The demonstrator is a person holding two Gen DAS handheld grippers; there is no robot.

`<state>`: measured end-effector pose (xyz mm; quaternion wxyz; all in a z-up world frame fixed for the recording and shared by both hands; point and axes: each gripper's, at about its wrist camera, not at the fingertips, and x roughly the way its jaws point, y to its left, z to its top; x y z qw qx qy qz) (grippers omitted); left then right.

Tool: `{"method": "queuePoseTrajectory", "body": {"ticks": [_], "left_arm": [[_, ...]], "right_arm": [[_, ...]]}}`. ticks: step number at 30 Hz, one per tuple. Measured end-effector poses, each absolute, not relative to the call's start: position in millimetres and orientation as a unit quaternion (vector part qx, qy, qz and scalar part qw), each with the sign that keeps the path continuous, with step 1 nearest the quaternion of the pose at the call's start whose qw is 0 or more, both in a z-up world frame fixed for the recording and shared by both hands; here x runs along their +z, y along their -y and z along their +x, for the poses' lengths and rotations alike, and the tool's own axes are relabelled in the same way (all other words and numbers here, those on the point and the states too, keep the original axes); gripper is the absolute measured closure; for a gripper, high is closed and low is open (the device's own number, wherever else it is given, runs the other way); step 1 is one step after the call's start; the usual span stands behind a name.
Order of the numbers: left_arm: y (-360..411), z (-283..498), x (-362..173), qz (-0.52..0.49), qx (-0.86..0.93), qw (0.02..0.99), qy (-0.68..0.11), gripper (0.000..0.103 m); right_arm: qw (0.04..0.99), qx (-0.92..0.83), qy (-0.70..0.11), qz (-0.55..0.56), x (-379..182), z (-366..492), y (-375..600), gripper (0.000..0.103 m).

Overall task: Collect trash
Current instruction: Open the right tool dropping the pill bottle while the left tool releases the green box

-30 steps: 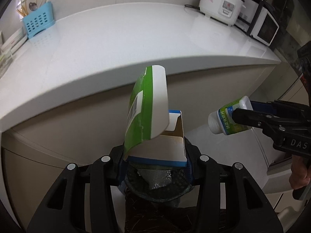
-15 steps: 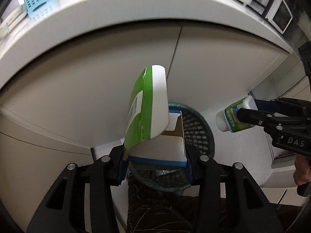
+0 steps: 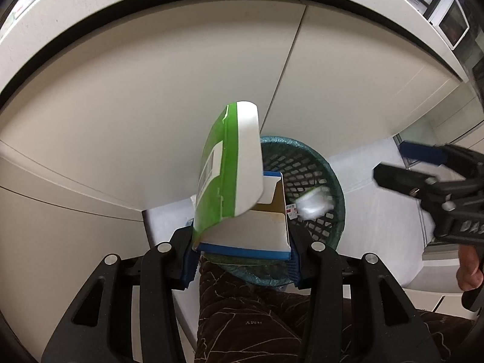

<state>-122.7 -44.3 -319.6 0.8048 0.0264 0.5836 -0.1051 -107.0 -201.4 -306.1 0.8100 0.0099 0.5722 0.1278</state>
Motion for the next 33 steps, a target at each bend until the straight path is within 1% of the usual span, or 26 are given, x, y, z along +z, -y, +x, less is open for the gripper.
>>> {"method": "queuePoseTrajectory", "body": {"ticks": [1, 3, 7, 20, 28, 30, 31, 33], "left_arm": [[44, -121, -321, 0.025, -0.105, 0.804, -0.585, 0.058], [50, -120, -324, 0.024, -0.105, 0.804, -0.585, 0.058], [50, -116, -327, 0.02, -0.111, 0.802, -0.587, 0.058], [80, -109, -343, 0.024, -0.148, 0.787, -0.598, 0.057], [96, -109, -341, 0.031, -0.169, 0.785, -0.595, 0.056], [96, -110, -341, 0.028, -0.169, 0.787, -0.592, 0.052], [94, -111, -342, 0.027, -0.169, 0.789, -0.59, 0.047], [93, -114, -343, 0.024, -0.169, 0.791, -0.587, 0.043]], "right_arm": [[0.814, 0.122, -0.568, 0.013, -303, -107, 204, 0.018], [0.819, 0.109, -0.563, 0.02, -298, -106, 210, 0.012], [0.826, 0.087, -0.556, 0.027, -289, -106, 222, 0.008], [0.834, 0.041, -0.548, 0.048, -273, -116, 265, 0.008], [0.835, 0.033, -0.546, 0.059, -276, -120, 276, 0.008], [0.834, 0.032, -0.547, 0.061, -278, -120, 276, 0.008], [0.834, 0.031, -0.548, 0.062, -278, -120, 277, 0.008], [0.833, 0.032, -0.549, 0.063, -279, -118, 276, 0.008]]}}
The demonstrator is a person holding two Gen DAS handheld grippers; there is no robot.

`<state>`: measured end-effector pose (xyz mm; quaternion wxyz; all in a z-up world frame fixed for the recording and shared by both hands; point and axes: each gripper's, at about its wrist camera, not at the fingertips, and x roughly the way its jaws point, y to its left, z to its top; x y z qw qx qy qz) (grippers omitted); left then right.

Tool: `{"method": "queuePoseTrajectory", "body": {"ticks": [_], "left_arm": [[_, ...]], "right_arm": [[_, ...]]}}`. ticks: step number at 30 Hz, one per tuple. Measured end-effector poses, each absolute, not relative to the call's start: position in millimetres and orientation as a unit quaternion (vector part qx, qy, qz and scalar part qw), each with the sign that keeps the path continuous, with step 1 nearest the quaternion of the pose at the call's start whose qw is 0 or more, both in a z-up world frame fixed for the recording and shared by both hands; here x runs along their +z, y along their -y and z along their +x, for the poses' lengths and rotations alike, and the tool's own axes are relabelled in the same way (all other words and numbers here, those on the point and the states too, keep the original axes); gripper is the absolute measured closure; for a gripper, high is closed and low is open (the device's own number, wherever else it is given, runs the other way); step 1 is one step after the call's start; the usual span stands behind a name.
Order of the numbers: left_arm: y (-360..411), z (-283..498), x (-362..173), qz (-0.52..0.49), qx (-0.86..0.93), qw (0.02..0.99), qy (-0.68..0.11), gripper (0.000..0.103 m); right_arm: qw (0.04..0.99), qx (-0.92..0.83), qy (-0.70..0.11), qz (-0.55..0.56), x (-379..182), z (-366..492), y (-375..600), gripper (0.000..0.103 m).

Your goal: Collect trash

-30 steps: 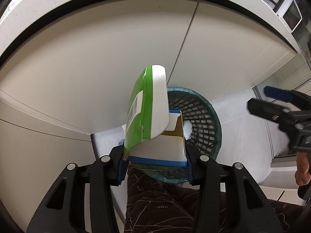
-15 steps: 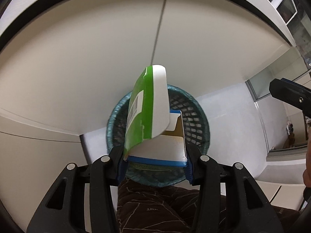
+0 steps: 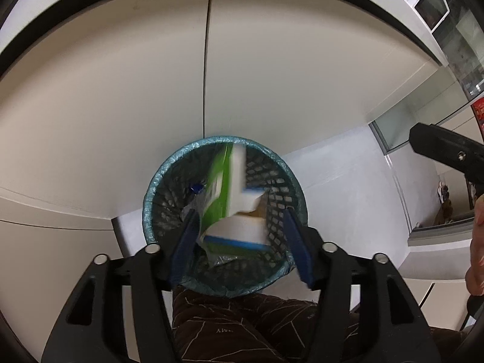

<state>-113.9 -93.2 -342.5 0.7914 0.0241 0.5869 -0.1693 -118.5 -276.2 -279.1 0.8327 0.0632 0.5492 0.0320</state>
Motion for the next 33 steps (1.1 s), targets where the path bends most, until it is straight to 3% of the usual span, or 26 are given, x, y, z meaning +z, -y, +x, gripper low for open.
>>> {"method": "queuePoseTrajectory", "body": {"ticks": [8, 18, 33], "left_arm": [[94, -115, -330, 0.015, -0.164, 0.802, -0.574, 0.007], [67, -116, -242, -0.019, -0.1, 0.843, -0.528, 0.006], [29, -131, -99, -0.054, -0.028, 0.865, -0.498, 0.006]], "right_arm": [[0.832, 0.043, -0.55, 0.049, -277, -113, 270, 0.008], [0.853, 0.038, -0.521, -0.02, -219, -106, 247, 0.008], [0.875, 0.059, -0.48, -0.015, -79, -119, 218, 0.008]]}}
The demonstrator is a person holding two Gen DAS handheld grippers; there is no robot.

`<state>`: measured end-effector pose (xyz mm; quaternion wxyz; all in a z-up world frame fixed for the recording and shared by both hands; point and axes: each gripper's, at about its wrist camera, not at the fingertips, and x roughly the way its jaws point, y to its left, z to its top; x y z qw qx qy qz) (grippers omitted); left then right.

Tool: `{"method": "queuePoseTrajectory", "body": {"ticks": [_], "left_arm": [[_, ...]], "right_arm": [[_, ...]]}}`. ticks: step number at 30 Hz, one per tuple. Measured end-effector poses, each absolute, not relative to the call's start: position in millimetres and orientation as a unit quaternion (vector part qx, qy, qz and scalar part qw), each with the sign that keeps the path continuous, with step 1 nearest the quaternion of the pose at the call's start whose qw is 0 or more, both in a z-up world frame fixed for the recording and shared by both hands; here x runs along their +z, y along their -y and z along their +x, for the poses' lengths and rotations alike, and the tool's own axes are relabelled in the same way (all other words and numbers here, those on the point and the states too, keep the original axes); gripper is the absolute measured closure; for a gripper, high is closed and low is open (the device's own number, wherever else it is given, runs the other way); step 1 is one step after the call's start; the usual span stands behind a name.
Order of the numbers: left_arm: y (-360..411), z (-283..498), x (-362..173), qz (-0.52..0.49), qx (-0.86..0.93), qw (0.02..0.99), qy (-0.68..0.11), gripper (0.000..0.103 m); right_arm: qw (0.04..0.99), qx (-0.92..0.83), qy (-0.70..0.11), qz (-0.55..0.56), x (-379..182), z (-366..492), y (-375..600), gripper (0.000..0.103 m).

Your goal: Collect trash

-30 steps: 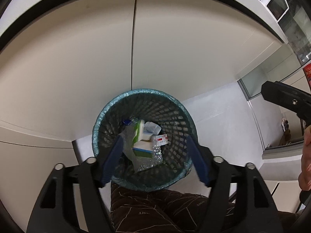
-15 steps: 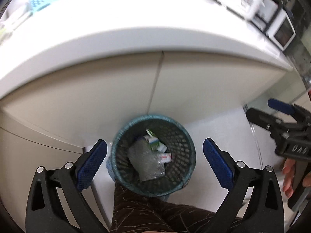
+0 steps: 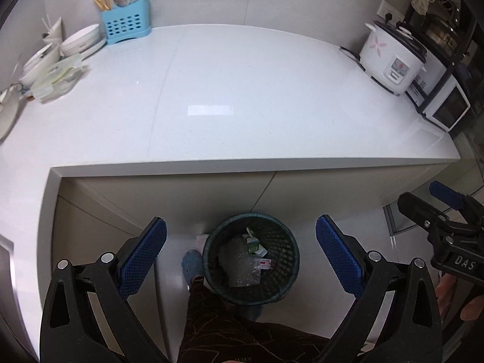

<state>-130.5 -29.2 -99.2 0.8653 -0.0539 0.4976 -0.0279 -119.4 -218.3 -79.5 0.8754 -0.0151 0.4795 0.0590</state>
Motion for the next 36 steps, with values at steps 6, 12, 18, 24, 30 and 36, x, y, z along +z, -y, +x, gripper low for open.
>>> {"method": "queuePoseTrajectory", "body": {"ticks": [6, 12, 18, 24, 30, 36], "left_arm": [[23, -143, -71, -0.052, -0.011, 0.868, -0.493, 0.006], [26, -153, -66, -0.044, -0.015, 0.867, -0.496, 0.006], [28, -156, -65, -0.043, -0.016, 0.869, -0.493, 0.006], [31, -157, -64, -0.04, -0.015, 0.869, -0.493, 0.006], [33, -157, -62, -0.038, -0.015, 0.871, -0.49, 0.006], [32, -158, -61, -0.038, -0.012, 0.871, -0.489, 0.006]], "right_arm": [[0.877, 0.057, -0.478, -0.012, -50, -137, 216, 0.008], [0.877, 0.059, -0.477, -0.008, -44, -148, 214, 0.008], [0.876, 0.053, -0.48, -0.006, -47, -148, 215, 0.008], [0.876, 0.052, -0.48, -0.002, -49, -148, 217, 0.008], [0.875, 0.052, -0.481, -0.003, -49, -148, 218, 0.008], [0.874, 0.052, -0.483, -0.005, -51, -149, 217, 0.008]]}}
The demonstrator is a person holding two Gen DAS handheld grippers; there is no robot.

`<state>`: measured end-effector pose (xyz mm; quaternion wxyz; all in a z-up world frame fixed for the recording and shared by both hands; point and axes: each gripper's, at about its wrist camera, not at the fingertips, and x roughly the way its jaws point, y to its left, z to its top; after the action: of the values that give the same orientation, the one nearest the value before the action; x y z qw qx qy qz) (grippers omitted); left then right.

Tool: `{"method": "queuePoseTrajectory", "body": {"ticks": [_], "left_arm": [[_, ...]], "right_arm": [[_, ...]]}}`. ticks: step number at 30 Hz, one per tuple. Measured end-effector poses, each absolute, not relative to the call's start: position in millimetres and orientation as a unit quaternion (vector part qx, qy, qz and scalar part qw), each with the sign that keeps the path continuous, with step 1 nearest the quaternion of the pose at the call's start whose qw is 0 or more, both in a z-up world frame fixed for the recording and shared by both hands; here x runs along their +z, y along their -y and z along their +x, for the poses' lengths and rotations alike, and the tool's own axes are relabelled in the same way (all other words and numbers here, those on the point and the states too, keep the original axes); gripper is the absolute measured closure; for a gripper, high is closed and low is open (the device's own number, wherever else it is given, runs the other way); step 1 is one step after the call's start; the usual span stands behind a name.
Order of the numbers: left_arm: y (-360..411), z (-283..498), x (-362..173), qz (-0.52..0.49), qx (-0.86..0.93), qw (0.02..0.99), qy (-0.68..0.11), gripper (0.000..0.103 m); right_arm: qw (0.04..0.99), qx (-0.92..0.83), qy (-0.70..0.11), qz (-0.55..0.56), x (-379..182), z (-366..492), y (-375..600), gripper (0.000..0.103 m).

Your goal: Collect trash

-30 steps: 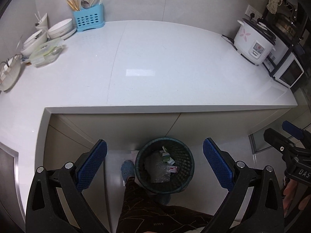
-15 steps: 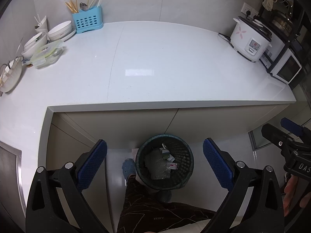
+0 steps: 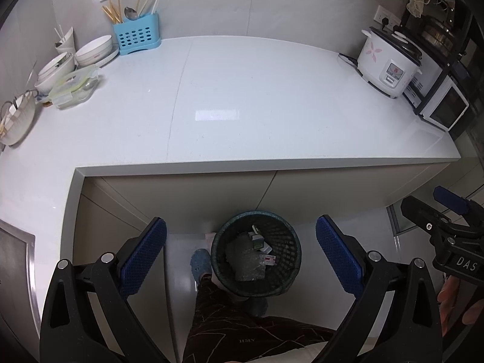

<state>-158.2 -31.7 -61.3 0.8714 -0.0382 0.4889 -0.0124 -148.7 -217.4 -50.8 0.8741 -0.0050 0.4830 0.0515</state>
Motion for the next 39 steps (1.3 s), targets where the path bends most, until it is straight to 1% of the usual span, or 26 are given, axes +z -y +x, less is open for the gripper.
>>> {"method": "queuePoseTrajectory", "body": {"ticks": [39], "left_arm": [[16, -163, -56, -0.04, -0.003, 0.875, -0.483, 0.007]], "right_arm": [[0.874, 0.052, -0.483, -0.007, -53, -154, 208, 0.008]]}}
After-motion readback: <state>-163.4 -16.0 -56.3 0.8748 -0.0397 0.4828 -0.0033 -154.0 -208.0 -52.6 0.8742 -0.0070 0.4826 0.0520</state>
